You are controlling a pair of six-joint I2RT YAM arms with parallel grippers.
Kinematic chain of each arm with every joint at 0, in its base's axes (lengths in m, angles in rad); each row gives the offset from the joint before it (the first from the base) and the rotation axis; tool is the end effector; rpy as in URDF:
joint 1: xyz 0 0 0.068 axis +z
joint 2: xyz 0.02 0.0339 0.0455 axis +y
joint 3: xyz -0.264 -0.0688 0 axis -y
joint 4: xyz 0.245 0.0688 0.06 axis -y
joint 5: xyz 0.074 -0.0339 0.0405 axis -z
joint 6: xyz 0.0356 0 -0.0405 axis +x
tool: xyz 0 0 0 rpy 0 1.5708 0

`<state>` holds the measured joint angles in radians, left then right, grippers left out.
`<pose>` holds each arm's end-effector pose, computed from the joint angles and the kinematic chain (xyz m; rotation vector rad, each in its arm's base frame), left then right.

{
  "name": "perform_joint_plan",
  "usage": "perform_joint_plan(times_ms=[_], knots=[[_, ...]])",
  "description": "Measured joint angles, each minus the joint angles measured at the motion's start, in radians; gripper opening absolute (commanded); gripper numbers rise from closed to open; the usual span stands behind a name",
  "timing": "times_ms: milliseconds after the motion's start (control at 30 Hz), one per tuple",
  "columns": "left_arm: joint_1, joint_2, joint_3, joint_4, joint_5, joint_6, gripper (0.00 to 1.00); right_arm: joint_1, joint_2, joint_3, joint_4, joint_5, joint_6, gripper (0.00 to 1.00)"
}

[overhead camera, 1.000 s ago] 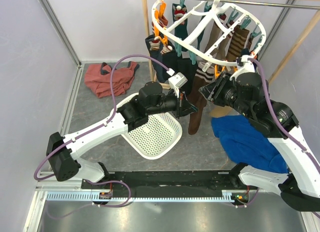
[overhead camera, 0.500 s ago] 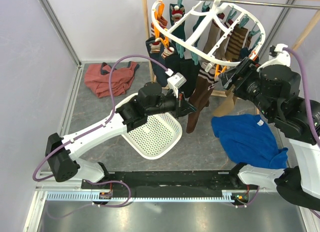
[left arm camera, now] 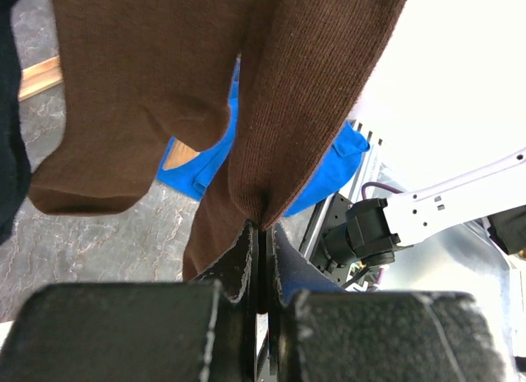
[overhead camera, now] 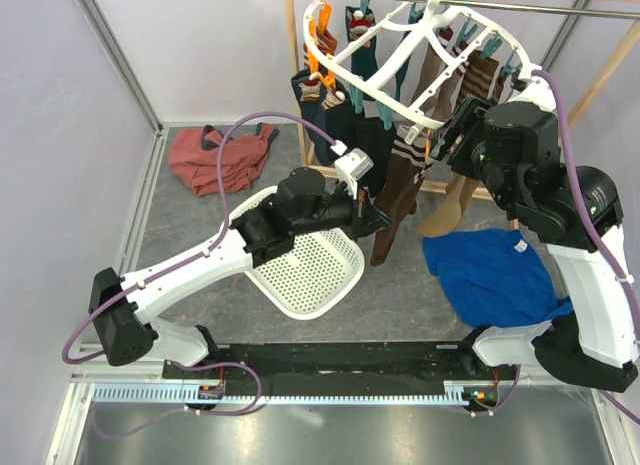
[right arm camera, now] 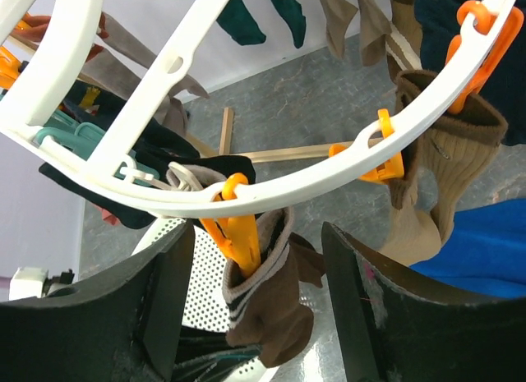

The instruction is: Remove the socks clipped to the hanger

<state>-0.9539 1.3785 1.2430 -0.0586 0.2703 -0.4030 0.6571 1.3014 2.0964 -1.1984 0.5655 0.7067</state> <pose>0.1812 -0.2720 0.3781 0.7266 1.7835 -1.1906 0.1496 0.0913 0.5440 0.4096 1.8810 0.3606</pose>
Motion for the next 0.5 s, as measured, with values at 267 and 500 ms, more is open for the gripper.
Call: perform_joint_plan(times_ms=[267, 500], knots=[[-0.065, -0.003, 0.0, -0.017, -0.094, 0.002, 0.02, 0.0, 0.007, 0.006, 0.0, 0.014, -0.008, 0.69], [-0.08, -0.003, 0.002, -0.026, -0.169, 0.006, 0.02, 0.0, 0.019, 0.019, -0.004, 0.018, -0.031, 0.66]])
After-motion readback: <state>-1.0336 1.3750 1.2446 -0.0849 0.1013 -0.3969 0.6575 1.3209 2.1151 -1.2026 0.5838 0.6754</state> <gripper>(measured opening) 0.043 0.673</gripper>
